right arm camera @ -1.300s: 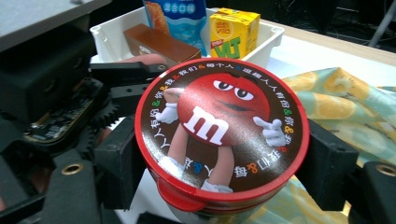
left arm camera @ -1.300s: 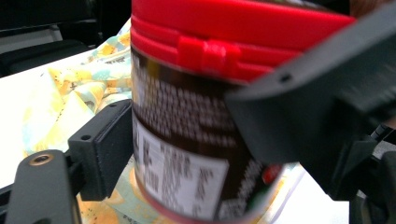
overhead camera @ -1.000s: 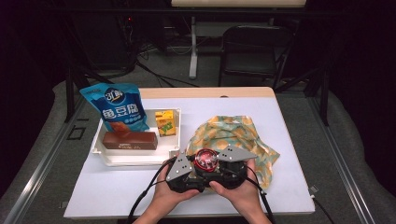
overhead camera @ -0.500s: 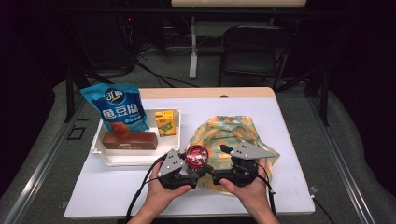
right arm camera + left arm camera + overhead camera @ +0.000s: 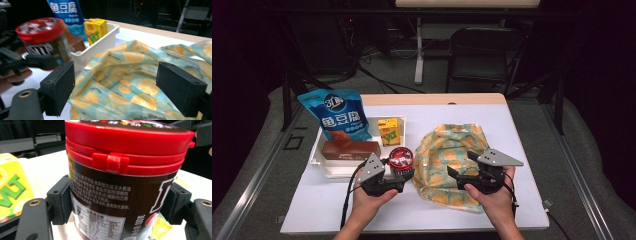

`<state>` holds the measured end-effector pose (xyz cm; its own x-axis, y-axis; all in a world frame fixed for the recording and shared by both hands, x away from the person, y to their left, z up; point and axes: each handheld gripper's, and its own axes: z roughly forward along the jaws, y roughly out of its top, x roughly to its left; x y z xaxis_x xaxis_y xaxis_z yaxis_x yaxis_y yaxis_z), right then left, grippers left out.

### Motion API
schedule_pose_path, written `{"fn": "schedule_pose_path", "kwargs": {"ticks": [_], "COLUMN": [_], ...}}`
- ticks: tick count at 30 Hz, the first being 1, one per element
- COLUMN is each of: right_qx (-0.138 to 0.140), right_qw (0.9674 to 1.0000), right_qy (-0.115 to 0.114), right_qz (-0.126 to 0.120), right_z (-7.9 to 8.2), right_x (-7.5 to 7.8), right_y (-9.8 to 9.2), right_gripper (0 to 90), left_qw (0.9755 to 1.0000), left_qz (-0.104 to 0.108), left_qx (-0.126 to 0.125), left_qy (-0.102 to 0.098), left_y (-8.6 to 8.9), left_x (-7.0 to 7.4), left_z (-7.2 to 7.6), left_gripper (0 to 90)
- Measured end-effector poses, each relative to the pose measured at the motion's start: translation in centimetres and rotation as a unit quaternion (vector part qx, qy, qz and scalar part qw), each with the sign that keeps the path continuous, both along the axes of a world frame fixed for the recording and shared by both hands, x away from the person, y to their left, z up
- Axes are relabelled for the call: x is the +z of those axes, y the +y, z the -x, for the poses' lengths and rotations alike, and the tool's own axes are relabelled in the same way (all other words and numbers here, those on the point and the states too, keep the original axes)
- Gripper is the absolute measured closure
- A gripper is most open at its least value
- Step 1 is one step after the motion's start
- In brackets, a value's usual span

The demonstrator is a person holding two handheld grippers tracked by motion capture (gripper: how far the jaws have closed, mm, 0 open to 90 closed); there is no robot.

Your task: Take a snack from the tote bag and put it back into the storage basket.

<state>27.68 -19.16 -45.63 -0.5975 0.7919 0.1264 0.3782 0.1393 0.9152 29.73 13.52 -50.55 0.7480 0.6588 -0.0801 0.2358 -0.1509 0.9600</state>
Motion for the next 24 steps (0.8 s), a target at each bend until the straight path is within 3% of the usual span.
{"fn": "schedule_pose_path", "kwargs": {"ticks": [12, 14, 20, 24], "right_qx": [-0.029, -0.033, -0.044, -0.050], "right_qw": [0.9994, 0.9992, 0.9986, 0.9982], "right_qy": [0.014, 0.018, 0.023, 0.027], "right_qz": [0.010, 0.013, 0.019, 0.019], "right_z": [0.0, 0.0, 0.2, 0.3], "right_x": [-1.8, -2.1, -2.9, -3.2], "right_y": [-2.9, -3.3, -4.2, -4.8], "right_gripper": [15.6, 15.7, 16.2, 16.5], "left_qw": [0.9991, 0.9992, 0.9988, 0.9985], "left_qz": [0.017, 0.018, 0.005, 0.011], "left_qx": [0.040, 0.035, 0.046, 0.053], "left_qy": [0.000, 0.008, 0.019, 0.013], "left_y": [3.3, 3.8, 4.6, 5.1], "left_x": [-0.4, -0.6, -1.4, -1.9], "left_z": [-1.3, -1.6, -2.2, -2.5], "left_gripper": [25.2, 25.2, 25.1, 25.1]}}
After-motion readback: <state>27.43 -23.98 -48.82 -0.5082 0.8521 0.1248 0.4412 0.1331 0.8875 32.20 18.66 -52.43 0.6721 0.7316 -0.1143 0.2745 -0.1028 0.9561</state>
